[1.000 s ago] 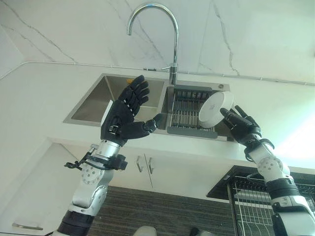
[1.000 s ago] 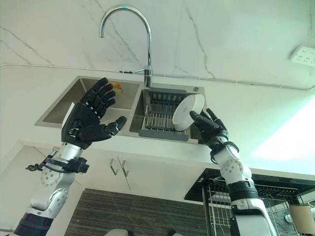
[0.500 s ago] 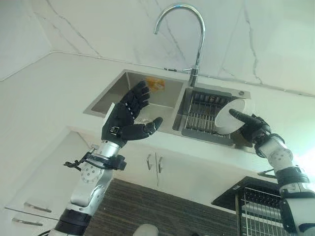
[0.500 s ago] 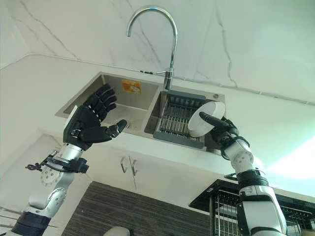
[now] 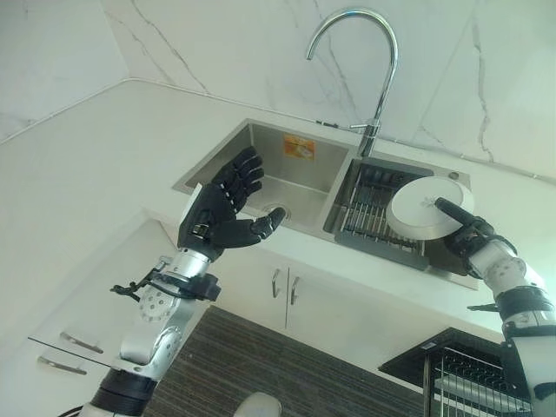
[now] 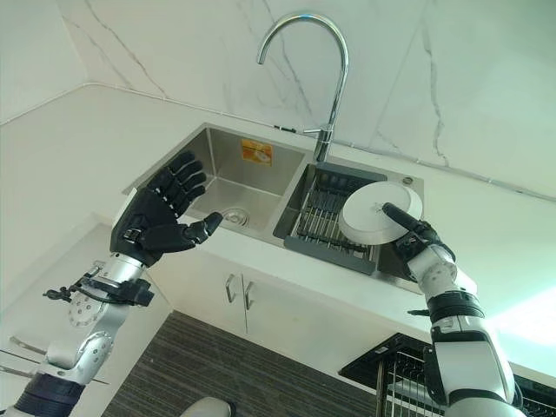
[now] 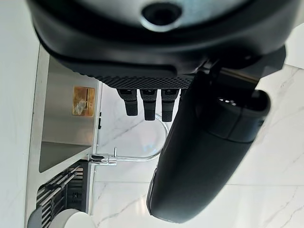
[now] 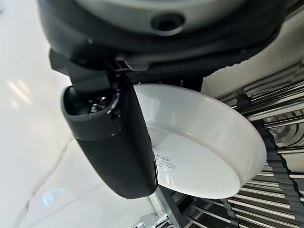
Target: Place the dishes in the dishwasher.
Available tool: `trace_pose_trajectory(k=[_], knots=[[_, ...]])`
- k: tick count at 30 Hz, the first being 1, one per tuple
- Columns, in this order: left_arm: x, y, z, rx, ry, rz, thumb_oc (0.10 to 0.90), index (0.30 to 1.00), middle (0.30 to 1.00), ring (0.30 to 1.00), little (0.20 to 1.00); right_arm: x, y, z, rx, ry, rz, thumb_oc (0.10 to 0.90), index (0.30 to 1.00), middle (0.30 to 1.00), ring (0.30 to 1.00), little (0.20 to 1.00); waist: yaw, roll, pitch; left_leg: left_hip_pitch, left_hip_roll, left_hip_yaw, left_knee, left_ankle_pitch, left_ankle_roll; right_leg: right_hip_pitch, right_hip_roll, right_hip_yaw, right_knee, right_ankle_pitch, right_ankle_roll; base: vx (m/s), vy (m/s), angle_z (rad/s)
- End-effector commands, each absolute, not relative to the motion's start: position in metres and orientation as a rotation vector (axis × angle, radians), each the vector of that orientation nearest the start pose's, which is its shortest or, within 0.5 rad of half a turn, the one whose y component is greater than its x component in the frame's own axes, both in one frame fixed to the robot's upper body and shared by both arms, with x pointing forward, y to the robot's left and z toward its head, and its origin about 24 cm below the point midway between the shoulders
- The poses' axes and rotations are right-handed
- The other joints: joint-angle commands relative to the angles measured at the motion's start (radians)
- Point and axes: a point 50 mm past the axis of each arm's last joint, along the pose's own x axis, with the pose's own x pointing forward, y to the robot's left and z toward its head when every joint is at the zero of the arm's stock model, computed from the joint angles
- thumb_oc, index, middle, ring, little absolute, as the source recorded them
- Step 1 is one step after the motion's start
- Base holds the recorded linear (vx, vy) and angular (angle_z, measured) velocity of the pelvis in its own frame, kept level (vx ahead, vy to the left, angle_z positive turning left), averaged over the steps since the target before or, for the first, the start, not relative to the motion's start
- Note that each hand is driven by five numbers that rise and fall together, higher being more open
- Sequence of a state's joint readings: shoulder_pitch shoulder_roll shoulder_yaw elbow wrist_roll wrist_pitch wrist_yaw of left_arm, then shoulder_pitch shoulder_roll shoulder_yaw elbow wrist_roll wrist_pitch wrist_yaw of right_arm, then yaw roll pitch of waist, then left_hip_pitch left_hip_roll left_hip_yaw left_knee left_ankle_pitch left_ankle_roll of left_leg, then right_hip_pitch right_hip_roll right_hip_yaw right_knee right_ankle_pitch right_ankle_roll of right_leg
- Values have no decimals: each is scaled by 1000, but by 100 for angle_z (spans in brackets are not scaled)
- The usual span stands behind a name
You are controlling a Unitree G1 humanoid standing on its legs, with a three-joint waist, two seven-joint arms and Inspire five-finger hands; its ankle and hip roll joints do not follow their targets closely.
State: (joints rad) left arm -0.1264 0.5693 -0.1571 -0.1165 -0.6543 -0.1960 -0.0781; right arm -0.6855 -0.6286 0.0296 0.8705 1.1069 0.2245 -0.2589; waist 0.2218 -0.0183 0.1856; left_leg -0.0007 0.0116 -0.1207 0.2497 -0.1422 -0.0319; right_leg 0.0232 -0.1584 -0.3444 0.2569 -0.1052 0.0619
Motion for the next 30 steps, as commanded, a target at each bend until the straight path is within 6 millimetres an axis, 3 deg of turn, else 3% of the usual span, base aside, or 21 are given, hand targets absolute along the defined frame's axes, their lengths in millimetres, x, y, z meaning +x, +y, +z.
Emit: trace_pose_trajectory(k=[1, 4, 9, 11, 14, 16, 18, 20, 24, 26, 30], knots=[[260, 186, 172, -84, -566, -374, 800, 900, 900, 900, 900, 367, -304, 191, 488, -176, -370, 400, 300, 300, 300, 300, -15, -20, -77, 3, -4, 90, 50, -127, 4, 35, 17, 32, 43, -144, 14, -31, 48, -4], [258, 186, 172, -88, -572, -370, 800, 900, 900, 900, 900, 363, -298, 202, 479, -249, -341, 400, 300, 300, 300, 300, -29, -18, -74, 6, -7, 94, 50, -130, 9, 30, 19, 48, 43, -140, 18, -25, 51, -6], [251, 188, 171, -93, -601, -370, 800, 900, 900, 900, 900, 341, -269, 215, 466, -403, -249, 400, 300, 300, 300, 300, -79, -12, -64, 8, -15, 118, 50, -138, 28, 8, 23, 100, 43, -122, 34, -36, 90, -29], [250, 187, 172, -95, -608, -374, 800, 900, 900, 900, 900, 330, -256, 210, 470, -424, -230, 400, 300, 300, 300, 300, -102, -10, -60, 7, -14, 138, 50, -142, 35, -5, 22, 123, 43, -111, 44, -44, 105, -42], [249, 183, 172, -101, -609, -390, 800, 900, 900, 900, 900, 315, -253, 199, 472, -448, -239, 400, 300, 300, 300, 300, -136, -12, -49, 6, -17, 158, 50, -149, 47, -28, 23, 162, 43, -88, 64, -41, 109, -55], [246, 180, 171, -81, -603, -406, 800, 900, 900, 900, 900, 301, -253, 182, 477, -429, -242, 400, 300, 300, 300, 300, -164, -23, -19, 2, -11, 176, 50, -153, 58, -69, 24, 198, 43, -44, 98, -150, 37, -96], [245, 184, 174, -61, -621, -386, 800, 900, 900, 900, 900, 302, -254, 177, 499, -421, -232, 400, 300, 300, 300, 300, -148, -31, -2, 1, 0, 211, 50, -155, 58, -79, -7, 116, 43, -17, 116, -203, -96, -72], [243, 189, 183, -38, -663, -379, 800, 900, 900, 900, 900, 302, -254, 180, 528, -468, -210, 400, 300, 300, 300, 300, -122, -34, 15, -2, 26, 258, 50, -152, 62, -64, -69, 23, 43, 9, 141, -280, -189, -151], [246, 185, 189, -23, -686, -405, 800, 900, 900, 900, 900, 295, -252, 185, 524, -558, -224, 400, 300, 300, 300, 300, -120, -24, 14, -20, 48, 273, 50, -137, 73, -30, -123, 25, 43, 54, 130, -165, -162, -55], [249, 183, 192, -10, -694, -402, 800, 900, 900, 900, 900, 291, -249, 189, 513, -604, -214, 400, 300, 300, 300, 300, -118, -22, 10, -32, 61, 283, 50, -125, 71, -8, -129, 21, 43, 26, 128, -151, -319, -5], [248, 182, 196, 3, -711, -398, 800, 900, 900, 900, 900, 270, -241, 202, 474, -708, -183, 400, 300, 300, 300, 300, -121, -15, -4, -32, 117, 313, 50, -114, 25, -22, -144, -15, 43, -17, 144, -73, -340, -37]])
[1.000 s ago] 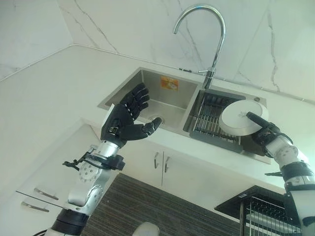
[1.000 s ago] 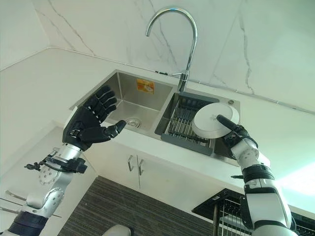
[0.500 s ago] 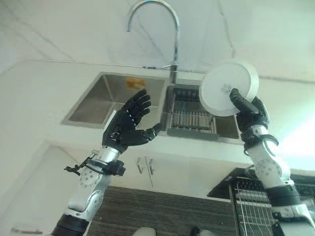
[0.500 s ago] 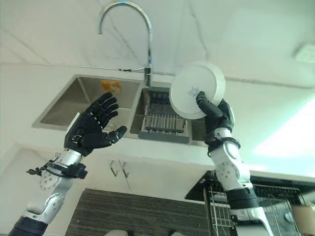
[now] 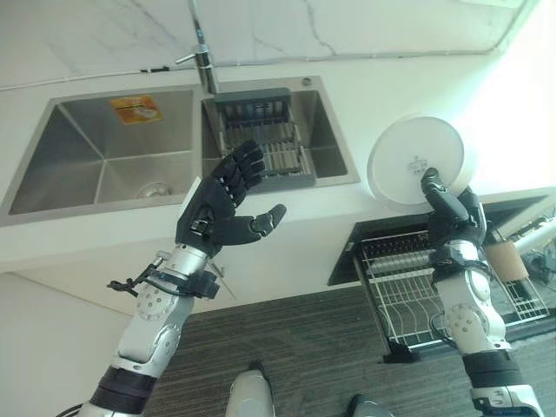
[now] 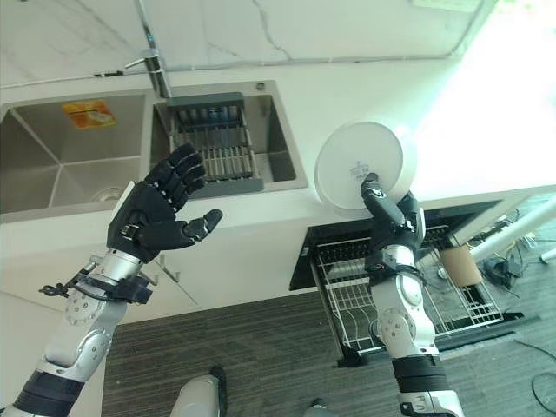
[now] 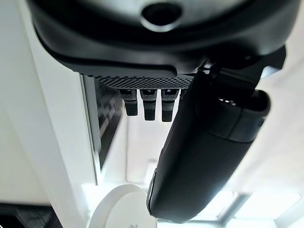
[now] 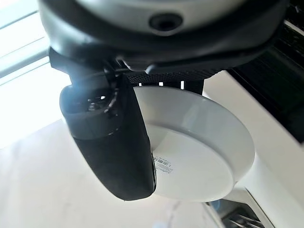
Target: Place the dishes in the dishwasher.
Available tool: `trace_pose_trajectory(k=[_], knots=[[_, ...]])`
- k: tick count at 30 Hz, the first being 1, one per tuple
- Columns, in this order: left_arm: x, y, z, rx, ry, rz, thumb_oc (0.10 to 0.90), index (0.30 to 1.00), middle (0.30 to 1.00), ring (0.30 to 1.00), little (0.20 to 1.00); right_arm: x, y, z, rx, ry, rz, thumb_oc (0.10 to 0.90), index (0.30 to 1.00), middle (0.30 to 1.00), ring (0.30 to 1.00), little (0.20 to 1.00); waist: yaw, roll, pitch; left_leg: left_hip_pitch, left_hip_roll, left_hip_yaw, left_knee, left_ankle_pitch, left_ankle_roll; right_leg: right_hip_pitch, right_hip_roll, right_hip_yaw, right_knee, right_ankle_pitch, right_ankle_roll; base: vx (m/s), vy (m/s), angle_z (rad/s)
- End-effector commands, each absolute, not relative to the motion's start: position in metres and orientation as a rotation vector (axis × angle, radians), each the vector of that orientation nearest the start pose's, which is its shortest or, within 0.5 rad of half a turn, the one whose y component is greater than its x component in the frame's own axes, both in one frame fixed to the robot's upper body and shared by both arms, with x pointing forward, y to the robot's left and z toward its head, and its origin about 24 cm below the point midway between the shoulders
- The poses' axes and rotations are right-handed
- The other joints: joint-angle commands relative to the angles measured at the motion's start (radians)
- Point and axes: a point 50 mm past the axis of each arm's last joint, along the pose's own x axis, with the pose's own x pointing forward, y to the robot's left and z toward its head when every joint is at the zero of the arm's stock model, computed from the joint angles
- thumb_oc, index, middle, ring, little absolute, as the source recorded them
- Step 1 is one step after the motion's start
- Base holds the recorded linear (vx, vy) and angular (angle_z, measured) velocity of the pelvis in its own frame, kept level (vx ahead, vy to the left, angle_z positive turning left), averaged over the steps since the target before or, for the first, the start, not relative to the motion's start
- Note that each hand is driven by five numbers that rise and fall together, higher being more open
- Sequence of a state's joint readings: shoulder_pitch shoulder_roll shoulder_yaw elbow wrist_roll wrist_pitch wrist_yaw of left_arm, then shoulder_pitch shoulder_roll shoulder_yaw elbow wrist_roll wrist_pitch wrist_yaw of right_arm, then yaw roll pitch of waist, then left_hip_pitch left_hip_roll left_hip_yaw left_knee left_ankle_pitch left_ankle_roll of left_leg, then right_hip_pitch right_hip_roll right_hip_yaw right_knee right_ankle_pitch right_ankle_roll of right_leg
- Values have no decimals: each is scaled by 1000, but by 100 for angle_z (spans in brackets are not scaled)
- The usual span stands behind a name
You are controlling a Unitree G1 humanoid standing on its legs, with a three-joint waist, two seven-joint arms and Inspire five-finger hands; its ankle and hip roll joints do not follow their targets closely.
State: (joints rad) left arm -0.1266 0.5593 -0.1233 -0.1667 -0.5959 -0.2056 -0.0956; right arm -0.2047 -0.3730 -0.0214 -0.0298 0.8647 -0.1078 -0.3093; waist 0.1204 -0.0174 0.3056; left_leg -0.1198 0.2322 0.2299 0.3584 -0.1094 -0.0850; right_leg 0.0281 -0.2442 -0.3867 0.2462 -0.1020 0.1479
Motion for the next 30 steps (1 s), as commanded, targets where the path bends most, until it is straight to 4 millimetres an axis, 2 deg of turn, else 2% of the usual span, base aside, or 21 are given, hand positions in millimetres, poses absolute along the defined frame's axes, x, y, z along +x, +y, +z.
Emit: trace_pose_trajectory(k=[1, 6, 12, 14, 17, 23, 27, 30], knots=[[247, 183, 197, -3, -712, -399, 800, 900, 900, 900, 900, 267, -241, 204, 459, -721, -182, 400, 300, 300, 300, 300, -26, -15, -127, 89, -97, -37, -58, -146, 71, -30, -51, 31, 54, -30, 60, -25, -215, -46], [242, 178, 190, 16, -694, -437, 800, 900, 900, 900, 900, 255, -244, 207, 391, -765, -190, 400, 300, 300, 300, 300, -56, -3, -138, 92, -74, -23, -58, -141, 42, -42, -35, 38, 54, -55, 45, -30, -131, -12], [236, 178, 187, 27, -677, -468, 800, 900, 900, 900, 900, 245, -246, 205, 351, -788, -225, 400, 300, 300, 300, 300, -95, 12, -148, 98, -52, 5, -58, -133, 24, -50, -22, 52, 54, -65, 27, -13, -29, -12], [234, 177, 186, 31, -668, -486, 800, 900, 900, 900, 900, 236, -248, 206, 229, -836, -288, 400, 300, 300, 300, 300, -114, 16, -150, 96, -47, 11, -58, -129, 19, -54, -13, 59, 54, -68, 21, -25, 16, 4], [233, 177, 184, 21, -656, -498, 800, 900, 900, 900, 900, 234, -250, 205, 118, -812, -311, 400, 300, 300, 300, 300, -125, 19, -150, 95, -43, 18, -58, -127, 15, -59, -7, 66, 54, -68, 18, -16, 10, -5], [230, 174, 165, 23, -553, -580, 800, 900, 900, 900, 900, 239, -260, 176, -20, -616, -330, 400, 300, 300, 300, 300, -143, 15, -142, 87, -26, 39, -58, -116, 9, -74, 0, 66, 54, -65, 13, -57, 12, -4], [230, 167, 133, -16, -381, -650, 800, 900, 900, 900, 900, 251, -271, 137, -18, -443, -433, 400, 300, 300, 300, 300, -134, 15, -131, 92, -15, 48, -58, -112, 7, -70, 5, 51, 54, -64, 7, -21, 1, -2], [230, 164, 114, -13, -281, -677, 800, 900, 900, 900, 900, 259, -274, 128, -27, -395, -447, 400, 300, 300, 300, 300, -127, 15, -130, 90, -10, 47, -58, -107, 5, -70, 7, 45, 54, -65, 4, 13, -10, 1]])
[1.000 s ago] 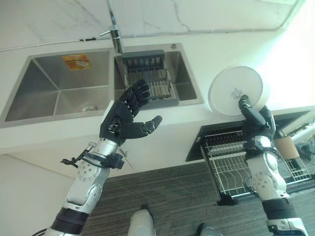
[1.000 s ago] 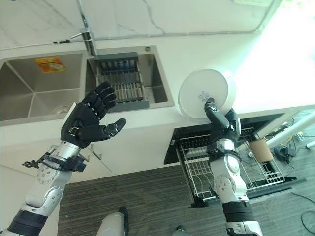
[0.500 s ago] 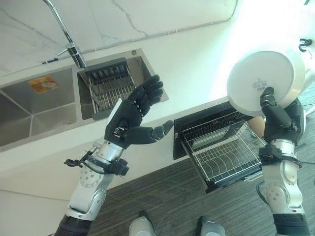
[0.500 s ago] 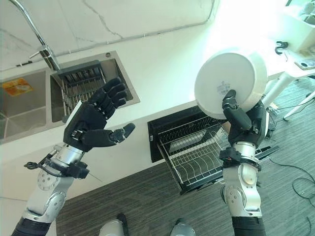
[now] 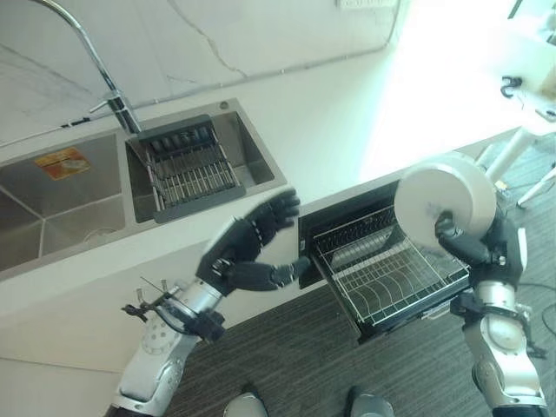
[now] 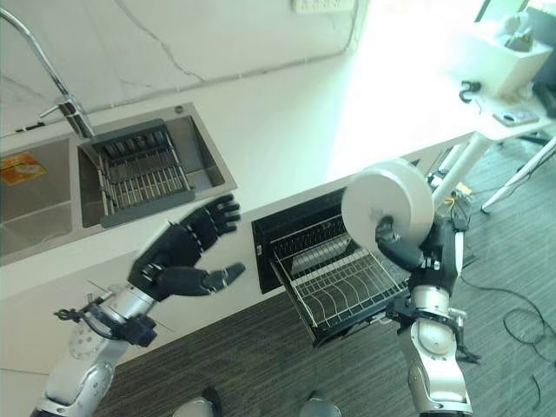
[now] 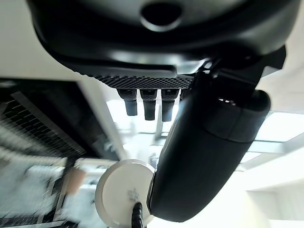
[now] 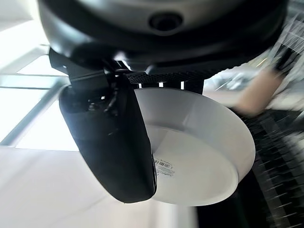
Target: Place the dishes in the dishwasher.
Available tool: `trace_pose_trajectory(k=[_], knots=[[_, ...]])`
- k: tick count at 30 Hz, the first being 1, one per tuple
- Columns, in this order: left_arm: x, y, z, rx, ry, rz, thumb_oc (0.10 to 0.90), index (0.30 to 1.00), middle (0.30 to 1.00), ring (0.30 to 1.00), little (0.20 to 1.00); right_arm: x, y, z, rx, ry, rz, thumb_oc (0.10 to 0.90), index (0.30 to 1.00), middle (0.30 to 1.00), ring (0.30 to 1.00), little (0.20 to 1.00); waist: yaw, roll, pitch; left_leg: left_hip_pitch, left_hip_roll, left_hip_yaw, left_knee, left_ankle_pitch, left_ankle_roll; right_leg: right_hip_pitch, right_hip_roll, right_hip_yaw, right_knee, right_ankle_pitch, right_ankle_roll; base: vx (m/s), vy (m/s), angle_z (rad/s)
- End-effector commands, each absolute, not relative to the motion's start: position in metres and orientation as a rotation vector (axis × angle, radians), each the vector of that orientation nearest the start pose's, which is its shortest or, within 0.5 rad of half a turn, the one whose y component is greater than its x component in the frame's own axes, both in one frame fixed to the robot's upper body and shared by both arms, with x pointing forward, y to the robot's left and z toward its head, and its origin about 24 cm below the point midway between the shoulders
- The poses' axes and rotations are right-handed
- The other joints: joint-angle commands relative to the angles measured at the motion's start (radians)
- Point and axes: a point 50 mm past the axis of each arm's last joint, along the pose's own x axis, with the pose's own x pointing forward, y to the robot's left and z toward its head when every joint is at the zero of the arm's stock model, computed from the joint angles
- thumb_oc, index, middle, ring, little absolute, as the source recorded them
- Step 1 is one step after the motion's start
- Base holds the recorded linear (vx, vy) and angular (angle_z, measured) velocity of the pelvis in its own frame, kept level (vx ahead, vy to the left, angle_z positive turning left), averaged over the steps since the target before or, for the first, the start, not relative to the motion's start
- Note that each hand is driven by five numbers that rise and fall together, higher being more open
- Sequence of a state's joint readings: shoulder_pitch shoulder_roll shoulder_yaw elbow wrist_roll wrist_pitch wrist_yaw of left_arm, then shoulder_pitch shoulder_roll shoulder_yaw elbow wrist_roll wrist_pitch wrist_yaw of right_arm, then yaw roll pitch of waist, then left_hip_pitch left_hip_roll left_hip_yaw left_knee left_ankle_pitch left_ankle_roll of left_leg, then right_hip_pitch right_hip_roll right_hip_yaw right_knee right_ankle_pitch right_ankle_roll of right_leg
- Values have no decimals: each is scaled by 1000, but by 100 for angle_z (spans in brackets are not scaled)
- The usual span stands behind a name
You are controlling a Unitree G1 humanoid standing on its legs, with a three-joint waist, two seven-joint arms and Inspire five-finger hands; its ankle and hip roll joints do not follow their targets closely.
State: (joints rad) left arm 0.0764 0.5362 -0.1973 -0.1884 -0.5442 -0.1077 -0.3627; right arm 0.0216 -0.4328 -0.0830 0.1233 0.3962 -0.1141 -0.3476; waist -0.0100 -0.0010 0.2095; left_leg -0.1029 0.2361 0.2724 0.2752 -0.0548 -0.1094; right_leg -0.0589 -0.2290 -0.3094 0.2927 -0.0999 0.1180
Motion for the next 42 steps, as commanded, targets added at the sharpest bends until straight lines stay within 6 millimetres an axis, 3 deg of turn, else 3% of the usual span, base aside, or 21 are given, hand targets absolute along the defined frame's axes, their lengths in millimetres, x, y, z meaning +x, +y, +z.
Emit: trace_pose_trajectory(k=[1, 5, 8, 12, 13, 18, 23, 29, 34, 39, 42], knots=[[227, 163, 103, -11, -214, -700, 800, 900, 900, 900, 900, 260, -275, 126, -22, -374, -450, 400, 300, 300, 300, 300, 4, 1, -31, 78, -11, 5, 25, -165, 27, 21, -6, -28, 7, -71, 35, 0, 0, 0], [223, 161, 73, -19, -43, -745, 800, 900, 900, 900, 900, 263, -276, 117, -89, -322, -465, 400, 300, 300, 300, 300, 3, 4, -28, 73, -10, 4, 25, -163, 27, 15, -5, -21, 7, -68, 39, 0, 0, 0], [214, 158, 36, -38, 174, -777, 800, 900, 900, 900, 900, 270, -271, 111, -262, -289, -435, 400, 300, 300, 300, 300, 4, 10, -25, 75, -10, 2, 25, -163, 29, 15, -6, -16, 7, -66, 40, 0, 0, 0], [204, 163, 3, -61, 330, -735, 800, 900, 900, 900, 900, 274, -267, 113, -474, -322, -420, 400, 300, 300, 300, 300, 7, 13, -25, 77, -12, 2, 25, -163, 30, 15, -6, -12, 7, -65, 42, 0, 0, 0], [197, 169, -16, -79, 409, -691, 800, 900, 900, 900, 900, 277, -264, 114, -573, -339, -423, 400, 300, 300, 300, 300, 12, 15, -26, 77, -13, 2, 25, -164, 30, 16, -6, -13, 7, -66, 43, 0, 0, 0], [171, 192, -65, -89, 612, -534, 800, 900, 900, 900, 900, 283, -263, 111, -833, -385, -433, 400, 300, 300, 300, 300, 36, 17, -29, 72, -17, -7, 25, -167, 31, 15, -8, -21, 7, -67, 45, 1, -12, 1], [116, 219, -121, -99, 868, -347, 800, 900, 900, 900, 900, 299, -279, 97, -1107, -277, -384, 400, 300, 300, 300, 300, 83, 15, -39, 64, -26, -30, 25, -166, 27, 21, -17, -43, 7, -68, 46, 30, -47, 14], [87, 240, -140, -171, 1002, -130, 800, 900, 900, 900, 900, 312, -292, 80, -1192, -98, -383, 400, 300, 300, 300, 300, 120, 19, -39, 51, -38, -60, 25, -160, 24, 25, -29, -67, 7, -68, 44, 35, -26, 11], [74, 254, -146, -175, 1074, -30, 800, 900, 900, 900, 900, 326, -300, 76, -1236, 19, -381, 400, 300, 300, 300, 300, 154, 37, -24, 25, -50, -88, 25, -146, 24, 12, -41, -84, 7, -58, 44, 5, -25, 28], [84, 259, -144, -193, 1053, -7, 800, 900, 900, 900, 900, 340, -315, 89, -1265, 90, -412, 400, 300, 300, 300, 300, 183, 78, 23, -37, -69, -118, 25, -128, 28, -38, -56, -96, 7, -43, 44, -120, -14, 14], [102, 254, -140, -226, 995, -13, 800, 900, 900, 900, 900, 351, -322, 111, -1294, 105, -465, 400, 300, 300, 300, 300, 194, 117, 81, -93, -90, -138, 25, -112, 32, -88, -68, -89, 7, -28, 42, -211, 26, 13]])
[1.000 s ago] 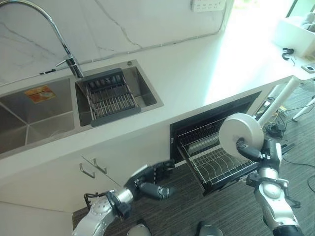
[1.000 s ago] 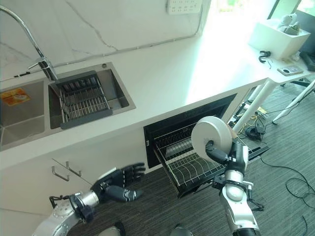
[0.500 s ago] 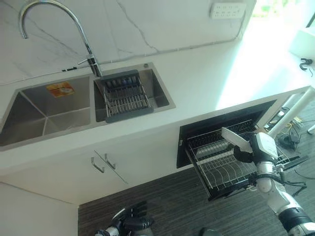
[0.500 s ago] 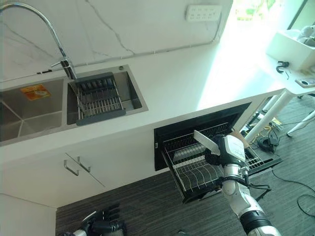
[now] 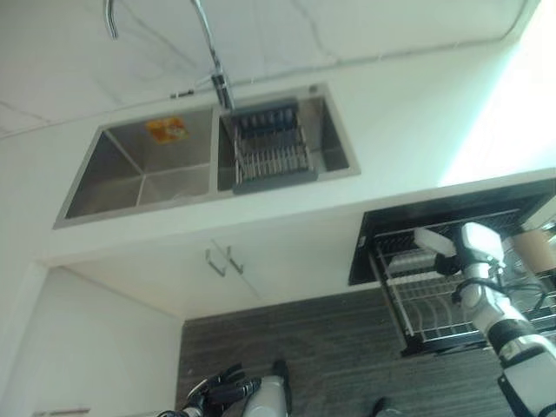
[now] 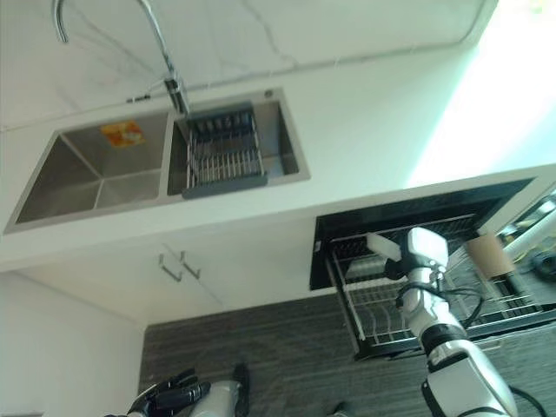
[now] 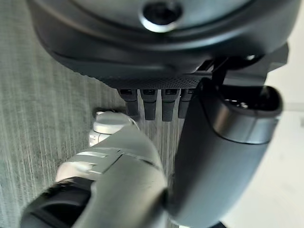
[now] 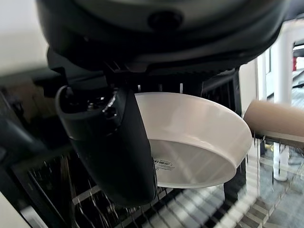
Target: Place the dishes in the dishwasher.
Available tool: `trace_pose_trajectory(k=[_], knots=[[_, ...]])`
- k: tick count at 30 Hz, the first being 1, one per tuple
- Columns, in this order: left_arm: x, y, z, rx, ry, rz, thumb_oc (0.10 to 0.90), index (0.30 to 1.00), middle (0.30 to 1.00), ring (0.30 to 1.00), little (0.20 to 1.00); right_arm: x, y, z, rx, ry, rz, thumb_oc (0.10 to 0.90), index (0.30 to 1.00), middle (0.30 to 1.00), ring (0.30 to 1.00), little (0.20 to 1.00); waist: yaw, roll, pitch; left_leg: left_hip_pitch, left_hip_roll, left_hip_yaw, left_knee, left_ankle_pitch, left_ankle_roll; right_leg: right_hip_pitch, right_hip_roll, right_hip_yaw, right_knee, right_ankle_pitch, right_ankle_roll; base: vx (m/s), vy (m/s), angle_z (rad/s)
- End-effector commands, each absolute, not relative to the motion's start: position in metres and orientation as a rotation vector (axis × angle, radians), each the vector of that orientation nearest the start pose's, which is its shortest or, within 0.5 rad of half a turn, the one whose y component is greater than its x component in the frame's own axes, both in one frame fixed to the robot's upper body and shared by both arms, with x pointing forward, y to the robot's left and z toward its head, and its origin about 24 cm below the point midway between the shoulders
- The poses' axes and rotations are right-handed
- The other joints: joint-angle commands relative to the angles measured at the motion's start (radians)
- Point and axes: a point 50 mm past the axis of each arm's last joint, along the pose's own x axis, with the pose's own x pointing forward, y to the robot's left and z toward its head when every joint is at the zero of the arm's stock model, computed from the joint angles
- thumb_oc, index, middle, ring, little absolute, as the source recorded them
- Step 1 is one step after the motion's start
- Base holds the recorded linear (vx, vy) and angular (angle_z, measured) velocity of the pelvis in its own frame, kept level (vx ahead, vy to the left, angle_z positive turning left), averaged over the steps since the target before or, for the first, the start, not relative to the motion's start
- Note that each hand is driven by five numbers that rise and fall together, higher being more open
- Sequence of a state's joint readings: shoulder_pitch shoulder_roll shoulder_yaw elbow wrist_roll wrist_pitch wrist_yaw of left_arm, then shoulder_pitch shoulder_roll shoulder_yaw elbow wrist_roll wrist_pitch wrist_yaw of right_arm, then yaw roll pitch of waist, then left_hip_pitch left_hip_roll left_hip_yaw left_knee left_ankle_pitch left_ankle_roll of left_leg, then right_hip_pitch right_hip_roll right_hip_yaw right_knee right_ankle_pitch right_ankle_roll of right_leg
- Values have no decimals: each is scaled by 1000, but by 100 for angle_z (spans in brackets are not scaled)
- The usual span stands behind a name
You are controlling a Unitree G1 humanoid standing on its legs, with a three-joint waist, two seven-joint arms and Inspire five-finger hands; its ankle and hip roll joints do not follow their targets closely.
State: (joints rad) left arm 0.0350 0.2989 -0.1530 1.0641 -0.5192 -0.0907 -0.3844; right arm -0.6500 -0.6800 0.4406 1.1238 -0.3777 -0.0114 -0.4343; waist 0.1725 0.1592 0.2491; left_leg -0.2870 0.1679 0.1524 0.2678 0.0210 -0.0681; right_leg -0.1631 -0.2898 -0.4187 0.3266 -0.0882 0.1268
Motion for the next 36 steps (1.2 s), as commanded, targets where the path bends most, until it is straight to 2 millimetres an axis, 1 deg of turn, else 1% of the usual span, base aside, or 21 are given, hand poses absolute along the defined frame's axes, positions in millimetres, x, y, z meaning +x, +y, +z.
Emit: trace_pose_trajectory(k=[1, 2, 3, 5, 8, 10, 12, 13, 14, 15, 18, 20, 21, 22, 25, 27, 32, 34, 36], knots=[[105, 253, -140, -234, 983, -17, 800, 900, 900, 900, 900, 353, -325, 117, -1302, 105, -475, 400, 300, 300, 300, 300, 12, -34, 52, 80, -25, -22, 32, -185, -9, 7, -8, 22, -27, -38, 32, -142, 37, 1], [106, 252, -140, -239, 977, -19, 800, 900, 900, 900, 900, 354, -326, 120, -1308, 109, -479, 400, 300, 300, 300, 300, 13, -28, 58, 73, -28, -23, 32, -182, -8, 1, -9, 24, -27, -37, 31, -128, 43, 12], [111, 247, -139, -256, 958, -24, 800, 900, 900, 900, 900, 355, -332, 129, -1315, 131, -506, 400, 300, 300, 300, 300, 17, -5, 79, 49, -35, -29, 32, -177, -6, -20, -12, 26, -27, -34, 26, -115, 35, 9], [111, 246, -139, -271, 949, -17, 800, 900, 900, 900, 900, 355, -338, 134, -1330, 146, -528, 400, 300, 300, 300, 300, 19, 13, 98, 33, -44, -33, 32, -173, -4, -35, -15, 27, -27, -32, 24, -92, 27, 7], [111, 245, -138, -288, 948, -12, 800, 900, 900, 900, 900, 353, -349, 143, -1355, 207, -563, 400, 300, 300, 300, 300, 24, 35, 119, 0, -55, -34, 32, -169, -3, -68, -22, 31, -27, -26, 23, -84, 11, 5], [109, 243, -138, -290, 947, -27, 800, 900, 900, 900, 900, 351, -356, 145, -1348, 251, -579, 400, 300, 300, 300, 300, 28, 43, 127, -12, -58, -36, 32, -166, -2, -79, -23, 31, -27, -24, 21, -74, 14, 4], [108, 242, -138, -299, 944, -35, 800, 900, 900, 900, 900, 348, -360, 143, -1332, 290, -577, 400, 300, 300, 300, 300, 29, 49, 130, -18, -60, -36, 32, -165, -2, -84, -25, 29, -27, -23, 21, -6, 14, 2], [108, 241, -138, -303, 944, -40, 800, 900, 900, 900, 900, 348, -362, 142, -1327, 308, -567, 605, 608, 608, 608, 608, 31, 49, 131, -4, -59, -38, 32, -185, -10, -74, -23, 39, -27, -42, 33, -42, 26, 2], [109, 240, -137, -303, 938, -52, 800, 900, 900, 900, 900, 347, -364, 142, -1325, 322, -563, 800, 900, 900, 900, 900, 29, 51, 136, -17, -58, -32, 32, -165, -3, -85, -28, 28, -27, -21, 22, 34, 6, 4], [110, 240, -137, -300, 938, -62, 800, 900, 900, 900, 900, 346, -365, 141, -1315, 335, -564, 800, 900, 900, 900, 900, 32, 49, 136, -2, -56, -33, 32, -185, -12, -73, -26, 37, -27, -40, 34, -43, 5, 4], [113, 239, -134, -285, 926, -87, 800, 900, 900, 900, 900, 345, -367, 140, -1297, 353, -552, 800, 900, 900, 900, 900, 33, 43, 139, 1, -53, -29, 32, -185, -12, -71, -26, 32, -27, -36, 35, -12, -8, 5], [119, 240, -131, -270, 913, -95, 800, 900, 900, 900, 900, 346, -366, 137, -1270, 400, -505, 800, 900, 900, 900, 900, 31, 29, 140, 7, -44, -22, 32, -184, -14, -70, -23, 31, -27, -33, 36, -37, -1, 1], [119, 240, -131, -268, 912, -95, 800, 900, 900, 900, 900, 346, -366, 136, -1266, 406, -497, 800, 900, 900, 900, 900, 30, 27, 140, 8, -42, -21, 32, -184, -14, -69, -22, 32, -27, -32, 36, 0, 0, 0], [122, 242, -129, -262, 908, -93, 800, 900, 900, 900, 900, 346, -366, 135, -1235, 424, -474, 800, 900, 900, 900, 900, 29, 16, 142, 13, -37, -19, 32, -185, -14, -67, -18, 33, -27, -31, 35, 0, 0, 0], [125, 246, -127, -249, 905, -88, 800, 900, 900, 900, 900, 346, -367, 133, -1153, 461, -447, 800, 900, 900, 900, 900, 24, -1, 144, 19, -26, -14, 32, -185, -15, -66, -12, 37, -27, -30, 35, -13, -15, -3], [127, 251, -125, -235, 903, -86, 800, 900, 900, 900, 900, 345, -368, 132, -1082, 488, -416, 800, 900, 900, 900, 900, 22, -17, 147, 24, -17, -10, 32, -184, -16, -66, -5, 37, -27, -26, 34, -18, -40, -11], [132, 255, -122, -217, 904, -90, 800, 900, 900, 900, 900, 348, -367, 140, -975, 459, -361, 800, 900, 900, 900, 900, 10, -44, 148, 33, -2, 2, 32, -185, -17, -65, 11, 49, -27, -29, 31, -19, -25, -14], [132, 255, -122, -217, 907, -89, 800, 900, 900, 900, 900, 348, -367, 141, -955, 469, -356, 800, 900, 900, 900, 900, 6, -50, 146, 38, 1, 6, 32, -186, -17, -62, 13, 52, -27, -29, 30, -14, 8, -12], [131, 257, -122, -212, 914, -80, 800, 900, 900, 900, 900, 343, -375, 149, -940, 463, -358, 800, 900, 900, 900, 900, -11, -81, 136, 60, 17, 25, 32, -190, -20, -46, 25, 60, -27, -34, 28, -15, 19, -8]])
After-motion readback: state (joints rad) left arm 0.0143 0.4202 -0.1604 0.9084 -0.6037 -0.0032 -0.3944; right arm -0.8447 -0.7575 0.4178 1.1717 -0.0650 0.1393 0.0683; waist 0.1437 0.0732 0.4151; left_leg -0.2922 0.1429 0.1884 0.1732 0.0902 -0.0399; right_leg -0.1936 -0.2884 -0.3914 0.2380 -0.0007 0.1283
